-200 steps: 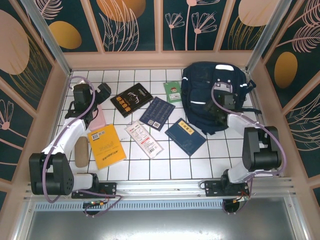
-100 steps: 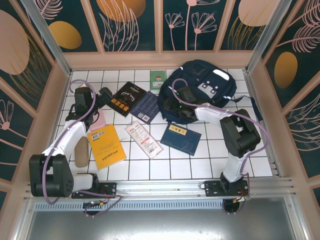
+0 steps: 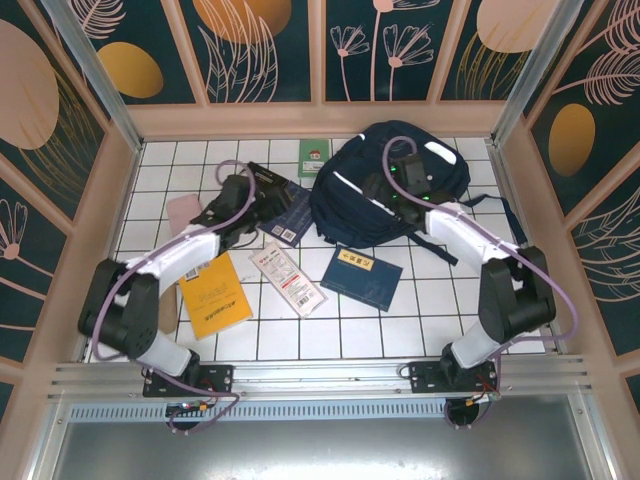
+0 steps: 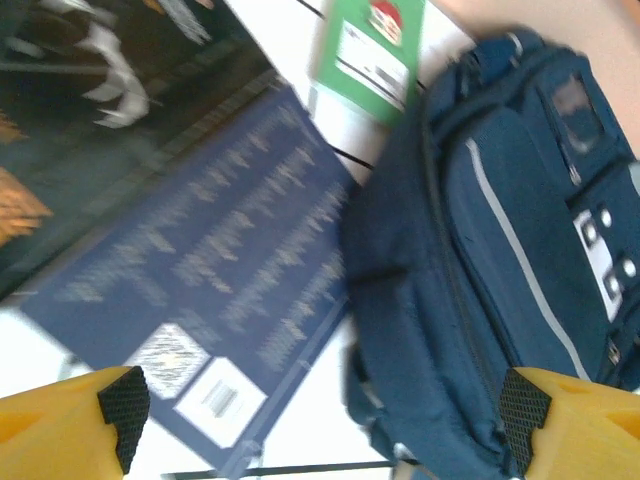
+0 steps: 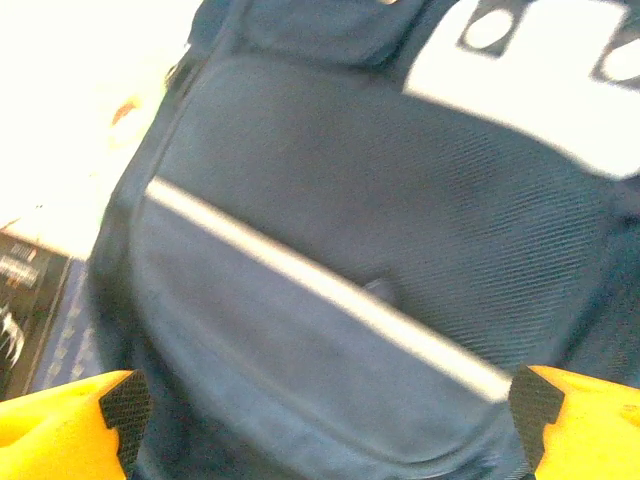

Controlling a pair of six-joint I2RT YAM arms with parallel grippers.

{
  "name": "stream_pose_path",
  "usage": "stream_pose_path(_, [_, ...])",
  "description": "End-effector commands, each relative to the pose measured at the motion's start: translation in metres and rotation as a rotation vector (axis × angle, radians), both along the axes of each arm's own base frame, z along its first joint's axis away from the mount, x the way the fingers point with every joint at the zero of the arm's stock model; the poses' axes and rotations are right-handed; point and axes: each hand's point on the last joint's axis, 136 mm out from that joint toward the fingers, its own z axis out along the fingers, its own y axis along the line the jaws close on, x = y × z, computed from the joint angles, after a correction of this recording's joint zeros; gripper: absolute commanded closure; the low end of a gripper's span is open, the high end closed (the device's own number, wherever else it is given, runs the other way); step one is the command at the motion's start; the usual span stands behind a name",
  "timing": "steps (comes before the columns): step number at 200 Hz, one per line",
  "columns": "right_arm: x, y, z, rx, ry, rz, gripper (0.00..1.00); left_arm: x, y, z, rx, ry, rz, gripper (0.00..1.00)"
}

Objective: Pack books, pencil case, and school supplies into a backpack

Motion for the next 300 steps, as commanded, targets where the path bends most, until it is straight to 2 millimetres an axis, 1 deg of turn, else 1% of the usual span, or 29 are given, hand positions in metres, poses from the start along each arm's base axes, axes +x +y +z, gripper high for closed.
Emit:
stream_pose_path(1, [-0.015,-0.041,-0.011,-0.109,0.024,-0.076,0.05,0.009,-0.047,0.005,-0.058,0.011,-0.069,0.10])
stream_pose_path(5, [-0.016,-0.047,-0.009,-0.113,0.016,-0.094,0.05,0.010,-0.055,0.006,-0.062,0.013,-0.084,0.11])
stream_pose_path(6, [-0.016,-0.049,-0.009,-0.113,0.013,-0.098,0.04,0.010,-0.057,0.000,-0.058,0.025,-0.087,0.11])
stream_pose_path(8, [-0.016,-0.054,-0.009,-0.117,0.007,-0.109,0.04,0.011,-0.061,-0.005,-0.055,0.035,-0.092,0.11])
stream_pose_path(11, [-0.017,-0.056,-0.008,-0.118,0.003,-0.114,0.04,0.011,-0.066,-0.009,-0.052,0.046,-0.102,0.11])
stream_pose_path(15, [-0.018,-0.061,-0.009,-0.122,-0.001,-0.126,0.03,0.012,-0.074,-0.009,-0.053,0.048,-0.115,0.13])
stream_pose_path(19, [-0.019,-0.066,-0.009,-0.123,-0.007,-0.135,0.03,0.011,-0.081,-0.016,-0.047,0.064,-0.128,0.13])
stream_pose_path(21, [-0.020,-0.069,-0.009,-0.124,-0.009,-0.142,0.03,0.012,-0.084,-0.015,-0.050,0.063,-0.133,0.14])
stream_pose_path(25, [-0.021,-0.073,-0.010,-0.125,-0.012,-0.151,0.02,0.011,-0.091,-0.020,-0.043,0.074,-0.144,0.14])
stream_pose_path(42, [-0.027,-0.088,-0.015,-0.117,-0.006,-0.179,0.02,0.012,-0.116,-0.029,-0.026,0.091,-0.184,0.17])
stream_pose_path(44, [-0.028,-0.089,-0.015,-0.114,-0.003,-0.181,0.02,0.012,-0.117,-0.034,-0.019,0.101,-0.187,0.18])
stream_pose_path(55, [-0.031,-0.098,-0.020,-0.106,0.018,-0.200,0.02,0.011,-0.128,-0.046,0.000,0.128,-0.204,0.21])
stream_pose_path(69, [-0.033,-0.105,-0.026,-0.072,0.043,-0.205,0.03,0.010,-0.136,-0.065,0.029,0.172,-0.215,0.27])
stream_pose_path(79, [-0.033,-0.109,-0.028,-0.048,0.050,-0.208,0.03,0.010,-0.139,-0.075,0.046,0.187,-0.219,0.33])
stream_pose_path(92, [-0.033,-0.116,-0.032,-0.032,0.060,-0.220,0.05,0.014,-0.143,-0.083,0.059,0.196,-0.226,0.43])
stream_pose_path(101, [-0.032,-0.121,-0.033,-0.021,0.059,-0.225,0.07,0.018,-0.141,-0.085,0.093,0.195,-0.217,0.58])
stream_pose_path(109, [-0.032,-0.124,-0.034,-0.009,0.064,-0.224,0.09,0.022,-0.134,-0.085,0.143,0.192,-0.195,0.76])
stream_pose_path(115, [-0.032,-0.127,-0.035,0.000,0.067,-0.229,0.10,0.026,-0.128,-0.083,0.180,0.183,-0.178,0.87])
stream_pose_path(121, [-0.031,-0.127,-0.037,0.014,0.070,-0.224,0.11,0.028,-0.122,-0.080,0.212,0.173,-0.162,0.94])
stream_pose_path(134, [-0.031,-0.126,-0.039,0.039,0.071,-0.203,0.14,0.034,-0.111,-0.072,0.266,0.152,-0.136,1.00])
stream_pose_path(139, [-0.032,-0.127,-0.040,0.041,0.074,-0.202,0.15,0.036,-0.106,-0.071,0.281,0.152,-0.126,1.00])
stream_pose_path(149, [-0.032,-0.128,-0.044,0.049,0.080,-0.196,0.18,0.042,-0.099,-0.065,0.296,0.146,-0.111,1.00])
stream_pose_path(168, [-0.032,-0.126,-0.050,0.114,0.090,-0.176,0.24,0.049,-0.094,-0.051,0.276,0.135,-0.102,1.00])
stream_pose_path(181, [-0.031,-0.119,-0.053,0.182,0.092,-0.147,0.28,0.053,-0.096,-0.038,0.250,0.123,-0.106,1.00])
stream_pose_path(213, [-0.032,-0.107,-0.056,0.256,0.097,-0.111,0.28,0.063,-0.108,0.004,0.189,0.091,-0.107,1.00])
stream_pose_path(231, [-0.033,-0.100,-0.056,0.286,0.093,-0.083,0.29,0.067,-0.118,0.021,0.129,0.084,-0.122,1.00])
stream_pose_path(265, [-0.035,-0.086,-0.069,0.367,0.120,-0.040,0.36,0.070,-0.129,0.039,0.074,0.084,-0.135,1.00])
stream_pose_path(283, [-0.030,-0.084,-0.074,0.385,0.132,-0.043,0.43,0.070,-0.129,0.041,0.070,0.082,-0.137,1.00])
stream_pose_path(300, [-0.023,-0.083,-0.073,0.395,0.123,-0.033,0.51,0.068,-0.130,0.040,0.073,0.088,-0.140,1.00])
